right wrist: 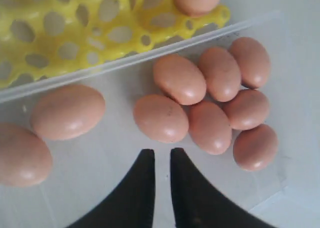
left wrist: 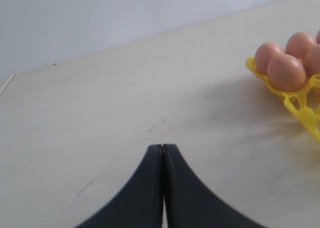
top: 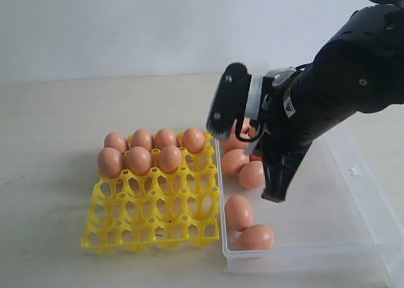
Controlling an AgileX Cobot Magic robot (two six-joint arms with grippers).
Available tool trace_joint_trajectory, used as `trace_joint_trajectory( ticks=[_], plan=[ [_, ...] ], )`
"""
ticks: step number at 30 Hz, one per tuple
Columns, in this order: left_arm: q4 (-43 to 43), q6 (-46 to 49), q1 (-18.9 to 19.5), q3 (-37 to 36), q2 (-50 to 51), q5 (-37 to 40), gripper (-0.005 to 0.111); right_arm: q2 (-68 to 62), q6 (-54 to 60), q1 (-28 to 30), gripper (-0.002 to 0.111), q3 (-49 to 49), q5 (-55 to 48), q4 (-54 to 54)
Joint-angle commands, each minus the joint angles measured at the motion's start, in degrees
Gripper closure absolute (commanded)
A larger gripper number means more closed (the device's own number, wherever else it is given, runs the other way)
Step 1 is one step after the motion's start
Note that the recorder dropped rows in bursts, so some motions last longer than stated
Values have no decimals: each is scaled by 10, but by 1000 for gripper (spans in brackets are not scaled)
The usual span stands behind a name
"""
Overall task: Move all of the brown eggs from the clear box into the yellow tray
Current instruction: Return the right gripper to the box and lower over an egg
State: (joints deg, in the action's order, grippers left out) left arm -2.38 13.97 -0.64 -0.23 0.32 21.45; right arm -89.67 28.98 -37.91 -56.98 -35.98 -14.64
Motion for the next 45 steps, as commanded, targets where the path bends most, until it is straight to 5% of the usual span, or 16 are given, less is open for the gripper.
trace_joint_trajectory(
  ticks=[1,9,29,33,36,41,44,45],
  plan=[
    [-5,-4,0,2,-3,-6,107,-21,184,0,77,1,-16,22],
    [-5,-4,0,2,-3,-6,107,-67,305,23,49,1,17,18],
    [-5,-4,0,2,-3,-6,107,-182,365,43,50,0,116,8],
    [-5,-4,0,2,-3,-6,107,-192,364,46,68,0,144,8],
    [-5,-4,0,2,-3,-6,107,-189,356,48,108,0,139,9],
    [-5,-4,0,2,-3,-6,107,-132,324,48,108,0,147,11],
    [-5,-4,0,2,-3,-6,107,-58,126,48,108,0,137,54],
    [-5,-4,0,2,-3,-6,107,-29,-16,48,108,0,118,70]
  ],
)
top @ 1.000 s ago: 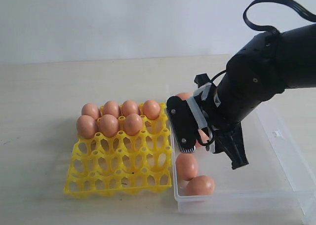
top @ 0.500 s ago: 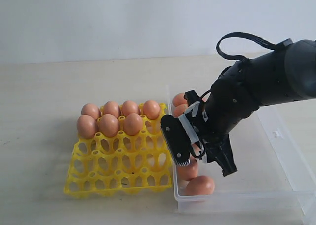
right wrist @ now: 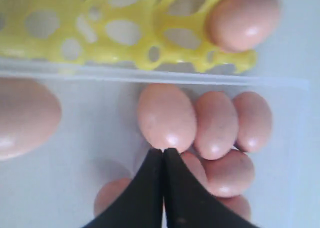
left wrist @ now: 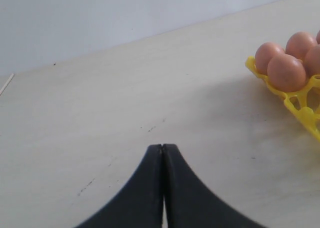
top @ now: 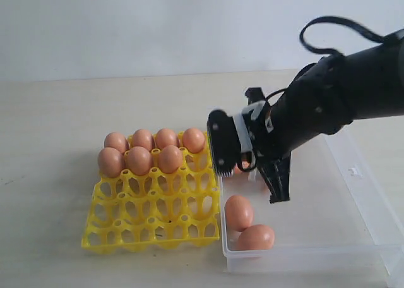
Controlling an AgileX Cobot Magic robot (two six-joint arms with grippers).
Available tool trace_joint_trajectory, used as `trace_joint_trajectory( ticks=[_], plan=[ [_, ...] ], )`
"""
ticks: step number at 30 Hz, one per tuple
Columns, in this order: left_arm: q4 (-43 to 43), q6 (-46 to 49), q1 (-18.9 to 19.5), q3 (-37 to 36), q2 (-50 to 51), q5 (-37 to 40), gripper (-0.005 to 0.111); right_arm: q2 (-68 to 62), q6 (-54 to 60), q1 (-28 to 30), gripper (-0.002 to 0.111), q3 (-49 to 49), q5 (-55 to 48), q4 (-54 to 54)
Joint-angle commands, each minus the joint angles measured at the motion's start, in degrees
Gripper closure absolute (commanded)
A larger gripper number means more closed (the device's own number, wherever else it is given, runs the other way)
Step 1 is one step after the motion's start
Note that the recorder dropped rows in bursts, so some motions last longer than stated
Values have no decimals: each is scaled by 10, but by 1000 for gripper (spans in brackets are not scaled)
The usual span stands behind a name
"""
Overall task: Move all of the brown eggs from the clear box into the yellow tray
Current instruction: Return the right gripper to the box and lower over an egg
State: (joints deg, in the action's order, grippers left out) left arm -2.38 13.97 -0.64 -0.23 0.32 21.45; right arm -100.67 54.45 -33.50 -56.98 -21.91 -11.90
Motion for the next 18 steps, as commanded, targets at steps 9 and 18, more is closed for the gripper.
trace_joint_trajectory(
  ticks=[9,18],
  plan=[
    [-5,-4,0,2,-3,-6,107,109,-445,27,99,0,-64,31],
    [-5,-4,0,2,-3,-6,107,62,30,27,62,0,-151,22]
  ],
)
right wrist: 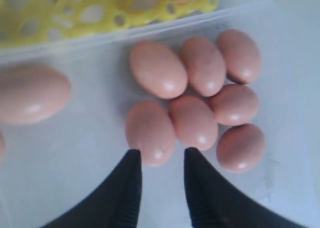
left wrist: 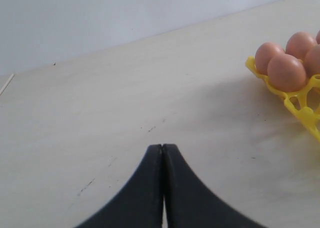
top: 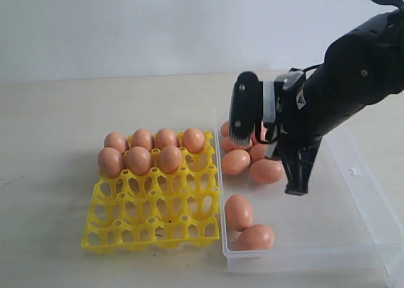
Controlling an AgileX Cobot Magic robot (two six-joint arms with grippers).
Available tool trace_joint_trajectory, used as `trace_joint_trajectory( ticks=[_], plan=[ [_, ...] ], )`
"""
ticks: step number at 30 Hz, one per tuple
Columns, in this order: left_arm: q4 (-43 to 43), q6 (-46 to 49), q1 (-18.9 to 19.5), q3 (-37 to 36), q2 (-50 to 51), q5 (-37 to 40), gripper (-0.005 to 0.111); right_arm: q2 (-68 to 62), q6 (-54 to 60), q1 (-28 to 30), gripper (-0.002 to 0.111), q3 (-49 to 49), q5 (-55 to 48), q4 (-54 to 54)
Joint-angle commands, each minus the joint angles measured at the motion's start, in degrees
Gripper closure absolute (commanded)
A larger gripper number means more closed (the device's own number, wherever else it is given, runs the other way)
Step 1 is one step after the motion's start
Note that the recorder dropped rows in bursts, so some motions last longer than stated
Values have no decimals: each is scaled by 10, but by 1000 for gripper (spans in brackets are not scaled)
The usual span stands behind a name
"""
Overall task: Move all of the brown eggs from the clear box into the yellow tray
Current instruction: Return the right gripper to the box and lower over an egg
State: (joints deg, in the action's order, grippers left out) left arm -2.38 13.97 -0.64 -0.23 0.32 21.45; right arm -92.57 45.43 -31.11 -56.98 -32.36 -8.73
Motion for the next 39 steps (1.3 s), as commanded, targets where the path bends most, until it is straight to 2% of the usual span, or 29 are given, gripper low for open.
trace_joint_trajectory(
  ticks=[1,4,7,12,17,19,28,32,39],
  plan=[
    [-5,-4,0,2,-3,-6,107,-23,119,5,57,0,-48,-14],
    [-5,-4,0,2,-3,-6,107,-33,82,6,48,0,-26,-12],
    [-5,-4,0,2,-3,-6,107,-38,8,6,44,0,10,2],
    [-5,-4,0,2,-3,-6,107,-51,-104,8,44,0,22,10],
    [-5,-4,0,2,-3,-6,107,-75,-322,16,44,0,25,17],
    [-5,-4,0,2,-3,-6,107,-82,-357,17,46,0,35,17],
    [-5,-4,0,2,-3,-6,107,-83,-350,20,48,0,55,24],
    [-5,-4,0,2,-3,-6,107,-83,-285,20,47,0,73,24],
    [-5,-4,0,2,-3,-6,107,-91,-199,20,35,0,59,24]
  ],
)
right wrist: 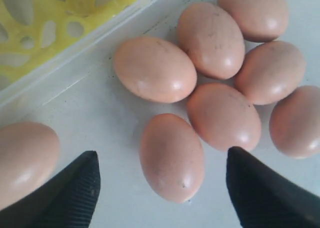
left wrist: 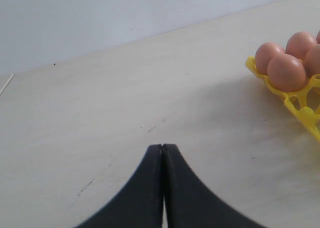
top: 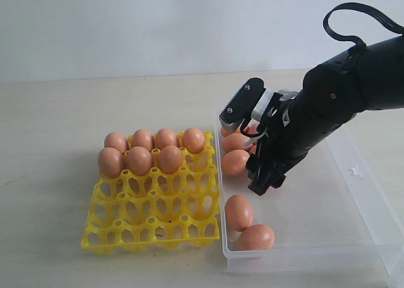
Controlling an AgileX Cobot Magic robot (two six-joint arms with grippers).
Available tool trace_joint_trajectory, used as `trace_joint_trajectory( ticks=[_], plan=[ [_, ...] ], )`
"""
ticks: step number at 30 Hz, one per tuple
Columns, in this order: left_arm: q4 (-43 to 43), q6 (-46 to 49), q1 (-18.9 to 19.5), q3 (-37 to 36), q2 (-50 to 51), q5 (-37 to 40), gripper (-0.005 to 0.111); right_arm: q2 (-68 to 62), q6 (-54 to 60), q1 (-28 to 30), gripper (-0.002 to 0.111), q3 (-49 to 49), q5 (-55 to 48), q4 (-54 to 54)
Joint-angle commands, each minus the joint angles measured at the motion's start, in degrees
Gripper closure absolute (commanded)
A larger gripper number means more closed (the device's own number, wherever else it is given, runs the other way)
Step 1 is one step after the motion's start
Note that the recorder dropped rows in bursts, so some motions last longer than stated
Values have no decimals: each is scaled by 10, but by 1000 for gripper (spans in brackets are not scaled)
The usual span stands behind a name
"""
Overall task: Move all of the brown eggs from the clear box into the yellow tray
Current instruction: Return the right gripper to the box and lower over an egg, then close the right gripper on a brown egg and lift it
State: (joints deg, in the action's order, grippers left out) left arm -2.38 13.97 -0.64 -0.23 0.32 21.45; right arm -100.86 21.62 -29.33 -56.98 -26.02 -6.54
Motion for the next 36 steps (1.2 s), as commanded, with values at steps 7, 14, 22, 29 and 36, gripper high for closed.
trace_joint_trajectory(
  ticks=[7,14,22,29,36],
  plan=[
    [-5,-4,0,2,-3,-6,107,-45,39,2,35,0,19,1],
    [-5,-4,0,2,-3,-6,107,-85,39,11,62,0,45,1],
    [-5,-4,0,2,-3,-6,107,-47,38,11,108,0,71,5],
    [-5,-4,0,2,-3,-6,107,49,17,11,108,0,108,20],
    [-5,-4,0,2,-3,-6,107,87,8,10,108,0,63,42]
  ],
)
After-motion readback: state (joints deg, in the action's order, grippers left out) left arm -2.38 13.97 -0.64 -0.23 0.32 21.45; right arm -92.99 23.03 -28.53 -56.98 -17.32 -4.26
